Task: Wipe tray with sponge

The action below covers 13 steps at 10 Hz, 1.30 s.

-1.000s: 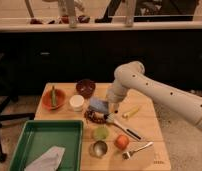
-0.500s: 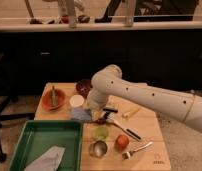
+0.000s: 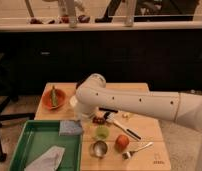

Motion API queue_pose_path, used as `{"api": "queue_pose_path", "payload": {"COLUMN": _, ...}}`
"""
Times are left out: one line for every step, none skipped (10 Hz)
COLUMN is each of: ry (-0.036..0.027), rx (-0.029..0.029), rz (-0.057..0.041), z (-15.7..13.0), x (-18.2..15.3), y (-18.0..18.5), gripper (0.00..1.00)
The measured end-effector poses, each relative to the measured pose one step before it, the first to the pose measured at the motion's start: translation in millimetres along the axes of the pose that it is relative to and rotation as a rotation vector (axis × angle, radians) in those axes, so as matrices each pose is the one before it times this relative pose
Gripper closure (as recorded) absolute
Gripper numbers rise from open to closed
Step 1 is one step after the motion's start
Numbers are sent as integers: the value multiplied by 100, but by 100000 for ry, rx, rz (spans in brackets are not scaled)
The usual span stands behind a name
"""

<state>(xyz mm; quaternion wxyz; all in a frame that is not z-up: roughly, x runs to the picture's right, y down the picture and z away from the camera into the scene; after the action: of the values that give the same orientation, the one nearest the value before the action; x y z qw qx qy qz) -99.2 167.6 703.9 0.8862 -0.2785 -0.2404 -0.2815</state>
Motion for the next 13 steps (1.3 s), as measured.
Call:
{"api": "queue_pose_path", "payload": {"ry": -3553, "rx": -341, "rz": -318, "z": 1308, "x": -1176, "y": -593, "gripper": 100}}
{"api": "queue_pose_path", "payload": {"ry": -530, "rx": 265, "rz": 147, "z": 59, "x": -95, "y": -133, "gripper": 100}}
{"api": "queue_pose_path", "payload": {"ry": 62, "rx": 27, "rz": 235, "z": -34, "x": 110, "y": 63, "gripper": 100}}
{"api": "queue_pose_path", "payload": {"ry": -21, "rx": 0, "rz": 75, "z": 4, "x": 26, "y": 13, "gripper": 100}}
{"api": "queue_pose_path", "payload": {"ry": -32, "rx": -3, "rz": -152, "z": 5, "x": -75, "y": -47, "gripper": 100}}
{"api": "queue_pose_path", "payload": {"ry": -38, "rx": -34, "rz": -151, "z": 25, "x": -67, "y": -38, "gripper": 100}}
{"api": "queue_pose_path", "payload": {"ry": -89, "rx": -42, "rz": 56, "z": 41, "x": 6, "y": 19, "gripper": 100}}
{"api": "queue_pose_path", "payload": {"ry": 51, "rx": -27, "rz": 84, "z": 1, "x": 54, "y": 20, "gripper": 100}}
{"api": "queue_pose_path", "payload": {"ry": 257, "rx": -559, "rz": -207, "z": 95, "x": 31, "y": 63, "gripper": 100}}
{"api": "queue_pose_path", "payload": {"ry": 215, "rx": -1296, "rz": -1634, "z": 378, "x": -441, "y": -75, "gripper": 100}}
{"api": "queue_pose_path", "payload": {"ry": 647, "rx": -1695, "rz": -3199, "z": 525, "x": -928, "y": -369, "gripper": 100}}
{"api": "queue_pose_path", "payload": {"ry": 392, "rx": -1415, "rz": -2823, "z": 528, "x": -1294, "y": -670, "gripper": 100}}
{"api": "queue_pose_path", "payload": {"ry": 289, "rx": -992, "rz": -2991, "z": 535, "x": -1688, "y": -1086, "gripper": 100}}
